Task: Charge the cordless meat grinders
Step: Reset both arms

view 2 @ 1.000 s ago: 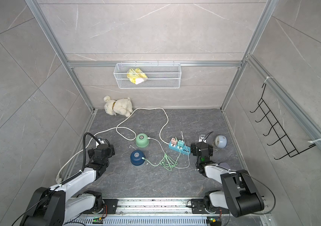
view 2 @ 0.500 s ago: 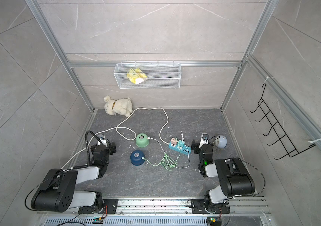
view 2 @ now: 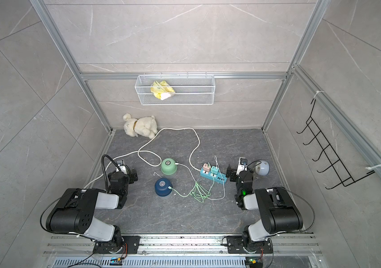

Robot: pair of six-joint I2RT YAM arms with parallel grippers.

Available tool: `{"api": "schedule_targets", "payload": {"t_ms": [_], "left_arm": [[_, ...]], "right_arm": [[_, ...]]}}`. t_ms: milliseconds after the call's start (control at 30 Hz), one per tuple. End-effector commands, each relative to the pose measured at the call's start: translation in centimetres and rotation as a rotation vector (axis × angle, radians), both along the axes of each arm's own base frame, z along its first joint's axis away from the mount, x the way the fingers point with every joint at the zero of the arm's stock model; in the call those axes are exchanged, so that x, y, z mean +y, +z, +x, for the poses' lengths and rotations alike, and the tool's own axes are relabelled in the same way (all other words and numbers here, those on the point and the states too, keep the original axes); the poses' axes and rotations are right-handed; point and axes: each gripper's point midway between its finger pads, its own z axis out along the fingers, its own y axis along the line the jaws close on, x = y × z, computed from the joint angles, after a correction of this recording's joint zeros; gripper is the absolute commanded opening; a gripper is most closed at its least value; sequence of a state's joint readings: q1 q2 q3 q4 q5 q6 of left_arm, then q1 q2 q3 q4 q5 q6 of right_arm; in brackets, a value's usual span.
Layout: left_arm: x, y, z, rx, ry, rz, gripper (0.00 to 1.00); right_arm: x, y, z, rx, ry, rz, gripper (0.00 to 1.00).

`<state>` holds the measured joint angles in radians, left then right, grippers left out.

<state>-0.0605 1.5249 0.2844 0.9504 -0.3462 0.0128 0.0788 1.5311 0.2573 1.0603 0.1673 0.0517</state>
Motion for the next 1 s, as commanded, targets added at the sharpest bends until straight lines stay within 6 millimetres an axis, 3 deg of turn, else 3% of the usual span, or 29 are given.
{"api": "schedule_targets", "payload": {"t_ms": [0,200,800,967], "left_arm": [[0.2,1.7,1.0,-0.05,-0.001,-0.023,1.0],[0.8,1.1,1.6,-0.008,-0.024,-0.095,1.0],[0.9,1.2,1.5,-0.018,-0.023,-0.094,1.0],[0.8,1.2,1.5,-0.018,-0.024,-0.094,1.0]], "right_arm": [[0.0,0.9,0.6,-0.029,0.0,0.007,1.0],[0.0,0.9,0.6,-0.03,0.0,0.006,1.0],[0.4,0.7,1.2,0.007,-0.008,-0.029,1.0],[1.6,0.5,1.6,0.029,0.042,-0.057,1.0]]}}
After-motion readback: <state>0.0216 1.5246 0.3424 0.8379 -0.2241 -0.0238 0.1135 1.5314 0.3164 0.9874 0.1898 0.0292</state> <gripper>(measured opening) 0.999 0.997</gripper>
